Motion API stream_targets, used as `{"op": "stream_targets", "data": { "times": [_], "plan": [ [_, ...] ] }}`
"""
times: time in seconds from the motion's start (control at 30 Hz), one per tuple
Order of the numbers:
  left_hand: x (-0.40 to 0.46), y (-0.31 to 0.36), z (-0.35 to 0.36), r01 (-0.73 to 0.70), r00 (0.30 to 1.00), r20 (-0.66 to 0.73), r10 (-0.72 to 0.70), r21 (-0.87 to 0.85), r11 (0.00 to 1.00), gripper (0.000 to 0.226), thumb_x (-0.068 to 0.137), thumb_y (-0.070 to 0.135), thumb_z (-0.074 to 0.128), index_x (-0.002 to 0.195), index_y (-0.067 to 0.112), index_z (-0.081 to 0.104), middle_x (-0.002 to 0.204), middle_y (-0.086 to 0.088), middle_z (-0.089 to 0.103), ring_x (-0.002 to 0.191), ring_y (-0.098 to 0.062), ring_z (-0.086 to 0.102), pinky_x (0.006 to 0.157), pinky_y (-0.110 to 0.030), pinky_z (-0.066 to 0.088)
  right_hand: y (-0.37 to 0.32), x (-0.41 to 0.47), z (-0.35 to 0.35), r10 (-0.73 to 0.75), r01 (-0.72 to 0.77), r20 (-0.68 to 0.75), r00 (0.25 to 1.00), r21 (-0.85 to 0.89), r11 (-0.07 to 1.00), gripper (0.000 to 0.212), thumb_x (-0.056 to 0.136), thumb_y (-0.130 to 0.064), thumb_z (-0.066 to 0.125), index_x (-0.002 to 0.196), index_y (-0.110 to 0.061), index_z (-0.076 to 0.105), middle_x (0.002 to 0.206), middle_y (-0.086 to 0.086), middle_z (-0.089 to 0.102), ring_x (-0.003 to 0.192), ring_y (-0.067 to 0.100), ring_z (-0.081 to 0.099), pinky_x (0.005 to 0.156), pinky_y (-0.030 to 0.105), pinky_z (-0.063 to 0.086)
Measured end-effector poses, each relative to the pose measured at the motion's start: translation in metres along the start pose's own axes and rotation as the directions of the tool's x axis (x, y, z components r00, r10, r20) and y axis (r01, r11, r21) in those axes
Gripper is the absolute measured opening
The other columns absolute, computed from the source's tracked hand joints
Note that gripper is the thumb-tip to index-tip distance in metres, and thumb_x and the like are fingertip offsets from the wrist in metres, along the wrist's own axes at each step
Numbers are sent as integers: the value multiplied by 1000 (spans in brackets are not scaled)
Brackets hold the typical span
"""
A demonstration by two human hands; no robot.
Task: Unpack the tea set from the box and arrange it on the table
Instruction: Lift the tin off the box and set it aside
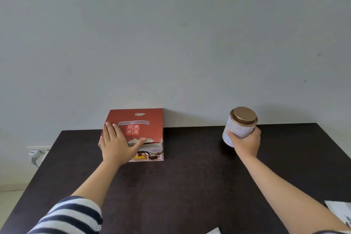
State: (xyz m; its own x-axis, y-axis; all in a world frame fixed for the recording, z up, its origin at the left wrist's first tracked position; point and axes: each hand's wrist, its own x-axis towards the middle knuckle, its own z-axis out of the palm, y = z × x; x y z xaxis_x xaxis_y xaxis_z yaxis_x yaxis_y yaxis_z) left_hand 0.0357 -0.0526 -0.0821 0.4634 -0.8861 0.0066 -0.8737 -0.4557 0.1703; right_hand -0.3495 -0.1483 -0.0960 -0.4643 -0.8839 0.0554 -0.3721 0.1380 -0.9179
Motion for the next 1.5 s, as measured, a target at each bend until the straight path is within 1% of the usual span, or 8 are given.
{"op": "stream_targets", "data": {
  "times": [0.13, 0.33, 0.73, 0.93, 1.1, 1.3, 1.43, 1.5],
  "plan": [
    [1, 0, 2, 5, 1000, -11, -5, -2, 1000, 138, 52, 98, 6, 149, 0, 4, 158, -20, -1, 146, -34, -2, 117, -47, 5, 16, 17, 1, 61, -62, -57, 996, -16, 998, 91, 63, -19, 88, 137, -12, 36, 136, 9, 47, 124, 28, 49, 98, 43, 46],
    [3, -2, 8, -4, 998, -56, 4, -5, 1000, 135, 56, 97, 11, 149, -1, 11, 158, -21, 7, 146, -36, 5, 116, -50, 10, 37, 38, -1, 227, -224, -179, 957, 36, 974, 97, 62, -24, 88, 140, -14, 32, 137, 9, 46, 125, 32, 50, 97, 47, 47],
    [0, -1, 9, 7, 997, -77, -7, -8, 1000, 133, 58, 94, 17, 147, -4, 12, 156, -24, 8, 145, -37, 5, 116, -52, 11, 48, 96, -17, 216, -235, -148, 965, -122, 964, 97, 70, -35, 83, 147, -21, 24, 146, 6, 41, 133, 31, 42, 105, 47, 39],
    [1, 0, 9, 5, 997, -71, -4, 5, 1000, 132, 59, 95, 16, 148, -3, 12, 157, -24, 8, 145, -37, 5, 116, -52, 11, 74, 97, -28, 299, -326, -170, 939, -164, 931, 68, 83, -27, 73, 142, -16, 41, 142, 12, 46, 130, 36, 45, 103, 51, 41],
    [1, 0, 8, 2, 996, -84, -2, -6, 1000, 130, 60, 93, 18, 147, -4, 13, 156, -24, 9, 145, -38, 7, 115, -53, 12, 82, 91, -26, 339, -367, -163, 927, -192, 910, 62, 87, -29, 68, 142, -15, 42, 145, 12, 45, 131, 36, 44, 103, 52, 41],
    [1, 0, 9, 2, 997, -80, -3, -8, 1000, 131, 60, 94, 17, 148, -4, 12, 156, -24, 9, 145, -38, 6, 115, -53, 11, 71, 81, -13, 350, -369, -160, 923, -110, 923, 75, 81, -33, 73, 144, -14, 36, 144, 11, 45, 132, 34, 43, 105, 48, 40],
    [0, 0, 6, 7, 998, -60, -7, -14, 1000, 134, 58, 96, 15, 148, -3, 10, 157, -24, 7, 145, -37, 5, 116, -52, 10, 53, 55, 8, 357, -380, -142, 923, -210, 901, 76, 83, -39, 70, 143, -8, 34, 143, 19, 42, 132, 39, 41, 114, 57, 21],
    [-1, 0, 5, 7, 999, -53, -8, -21, 1000, 134, 57, 96, 14, 148, -2, 10, 157, -23, 7, 146, -37, 4, 116, -51, 10, 35, 31, 22, 301, -310, -74, 951, -207, 928, 73, 86, -39, 67, 144, -8, 34, 145, 19, 38, 131, 38, 42, 115, 55, 18]
  ]
}}
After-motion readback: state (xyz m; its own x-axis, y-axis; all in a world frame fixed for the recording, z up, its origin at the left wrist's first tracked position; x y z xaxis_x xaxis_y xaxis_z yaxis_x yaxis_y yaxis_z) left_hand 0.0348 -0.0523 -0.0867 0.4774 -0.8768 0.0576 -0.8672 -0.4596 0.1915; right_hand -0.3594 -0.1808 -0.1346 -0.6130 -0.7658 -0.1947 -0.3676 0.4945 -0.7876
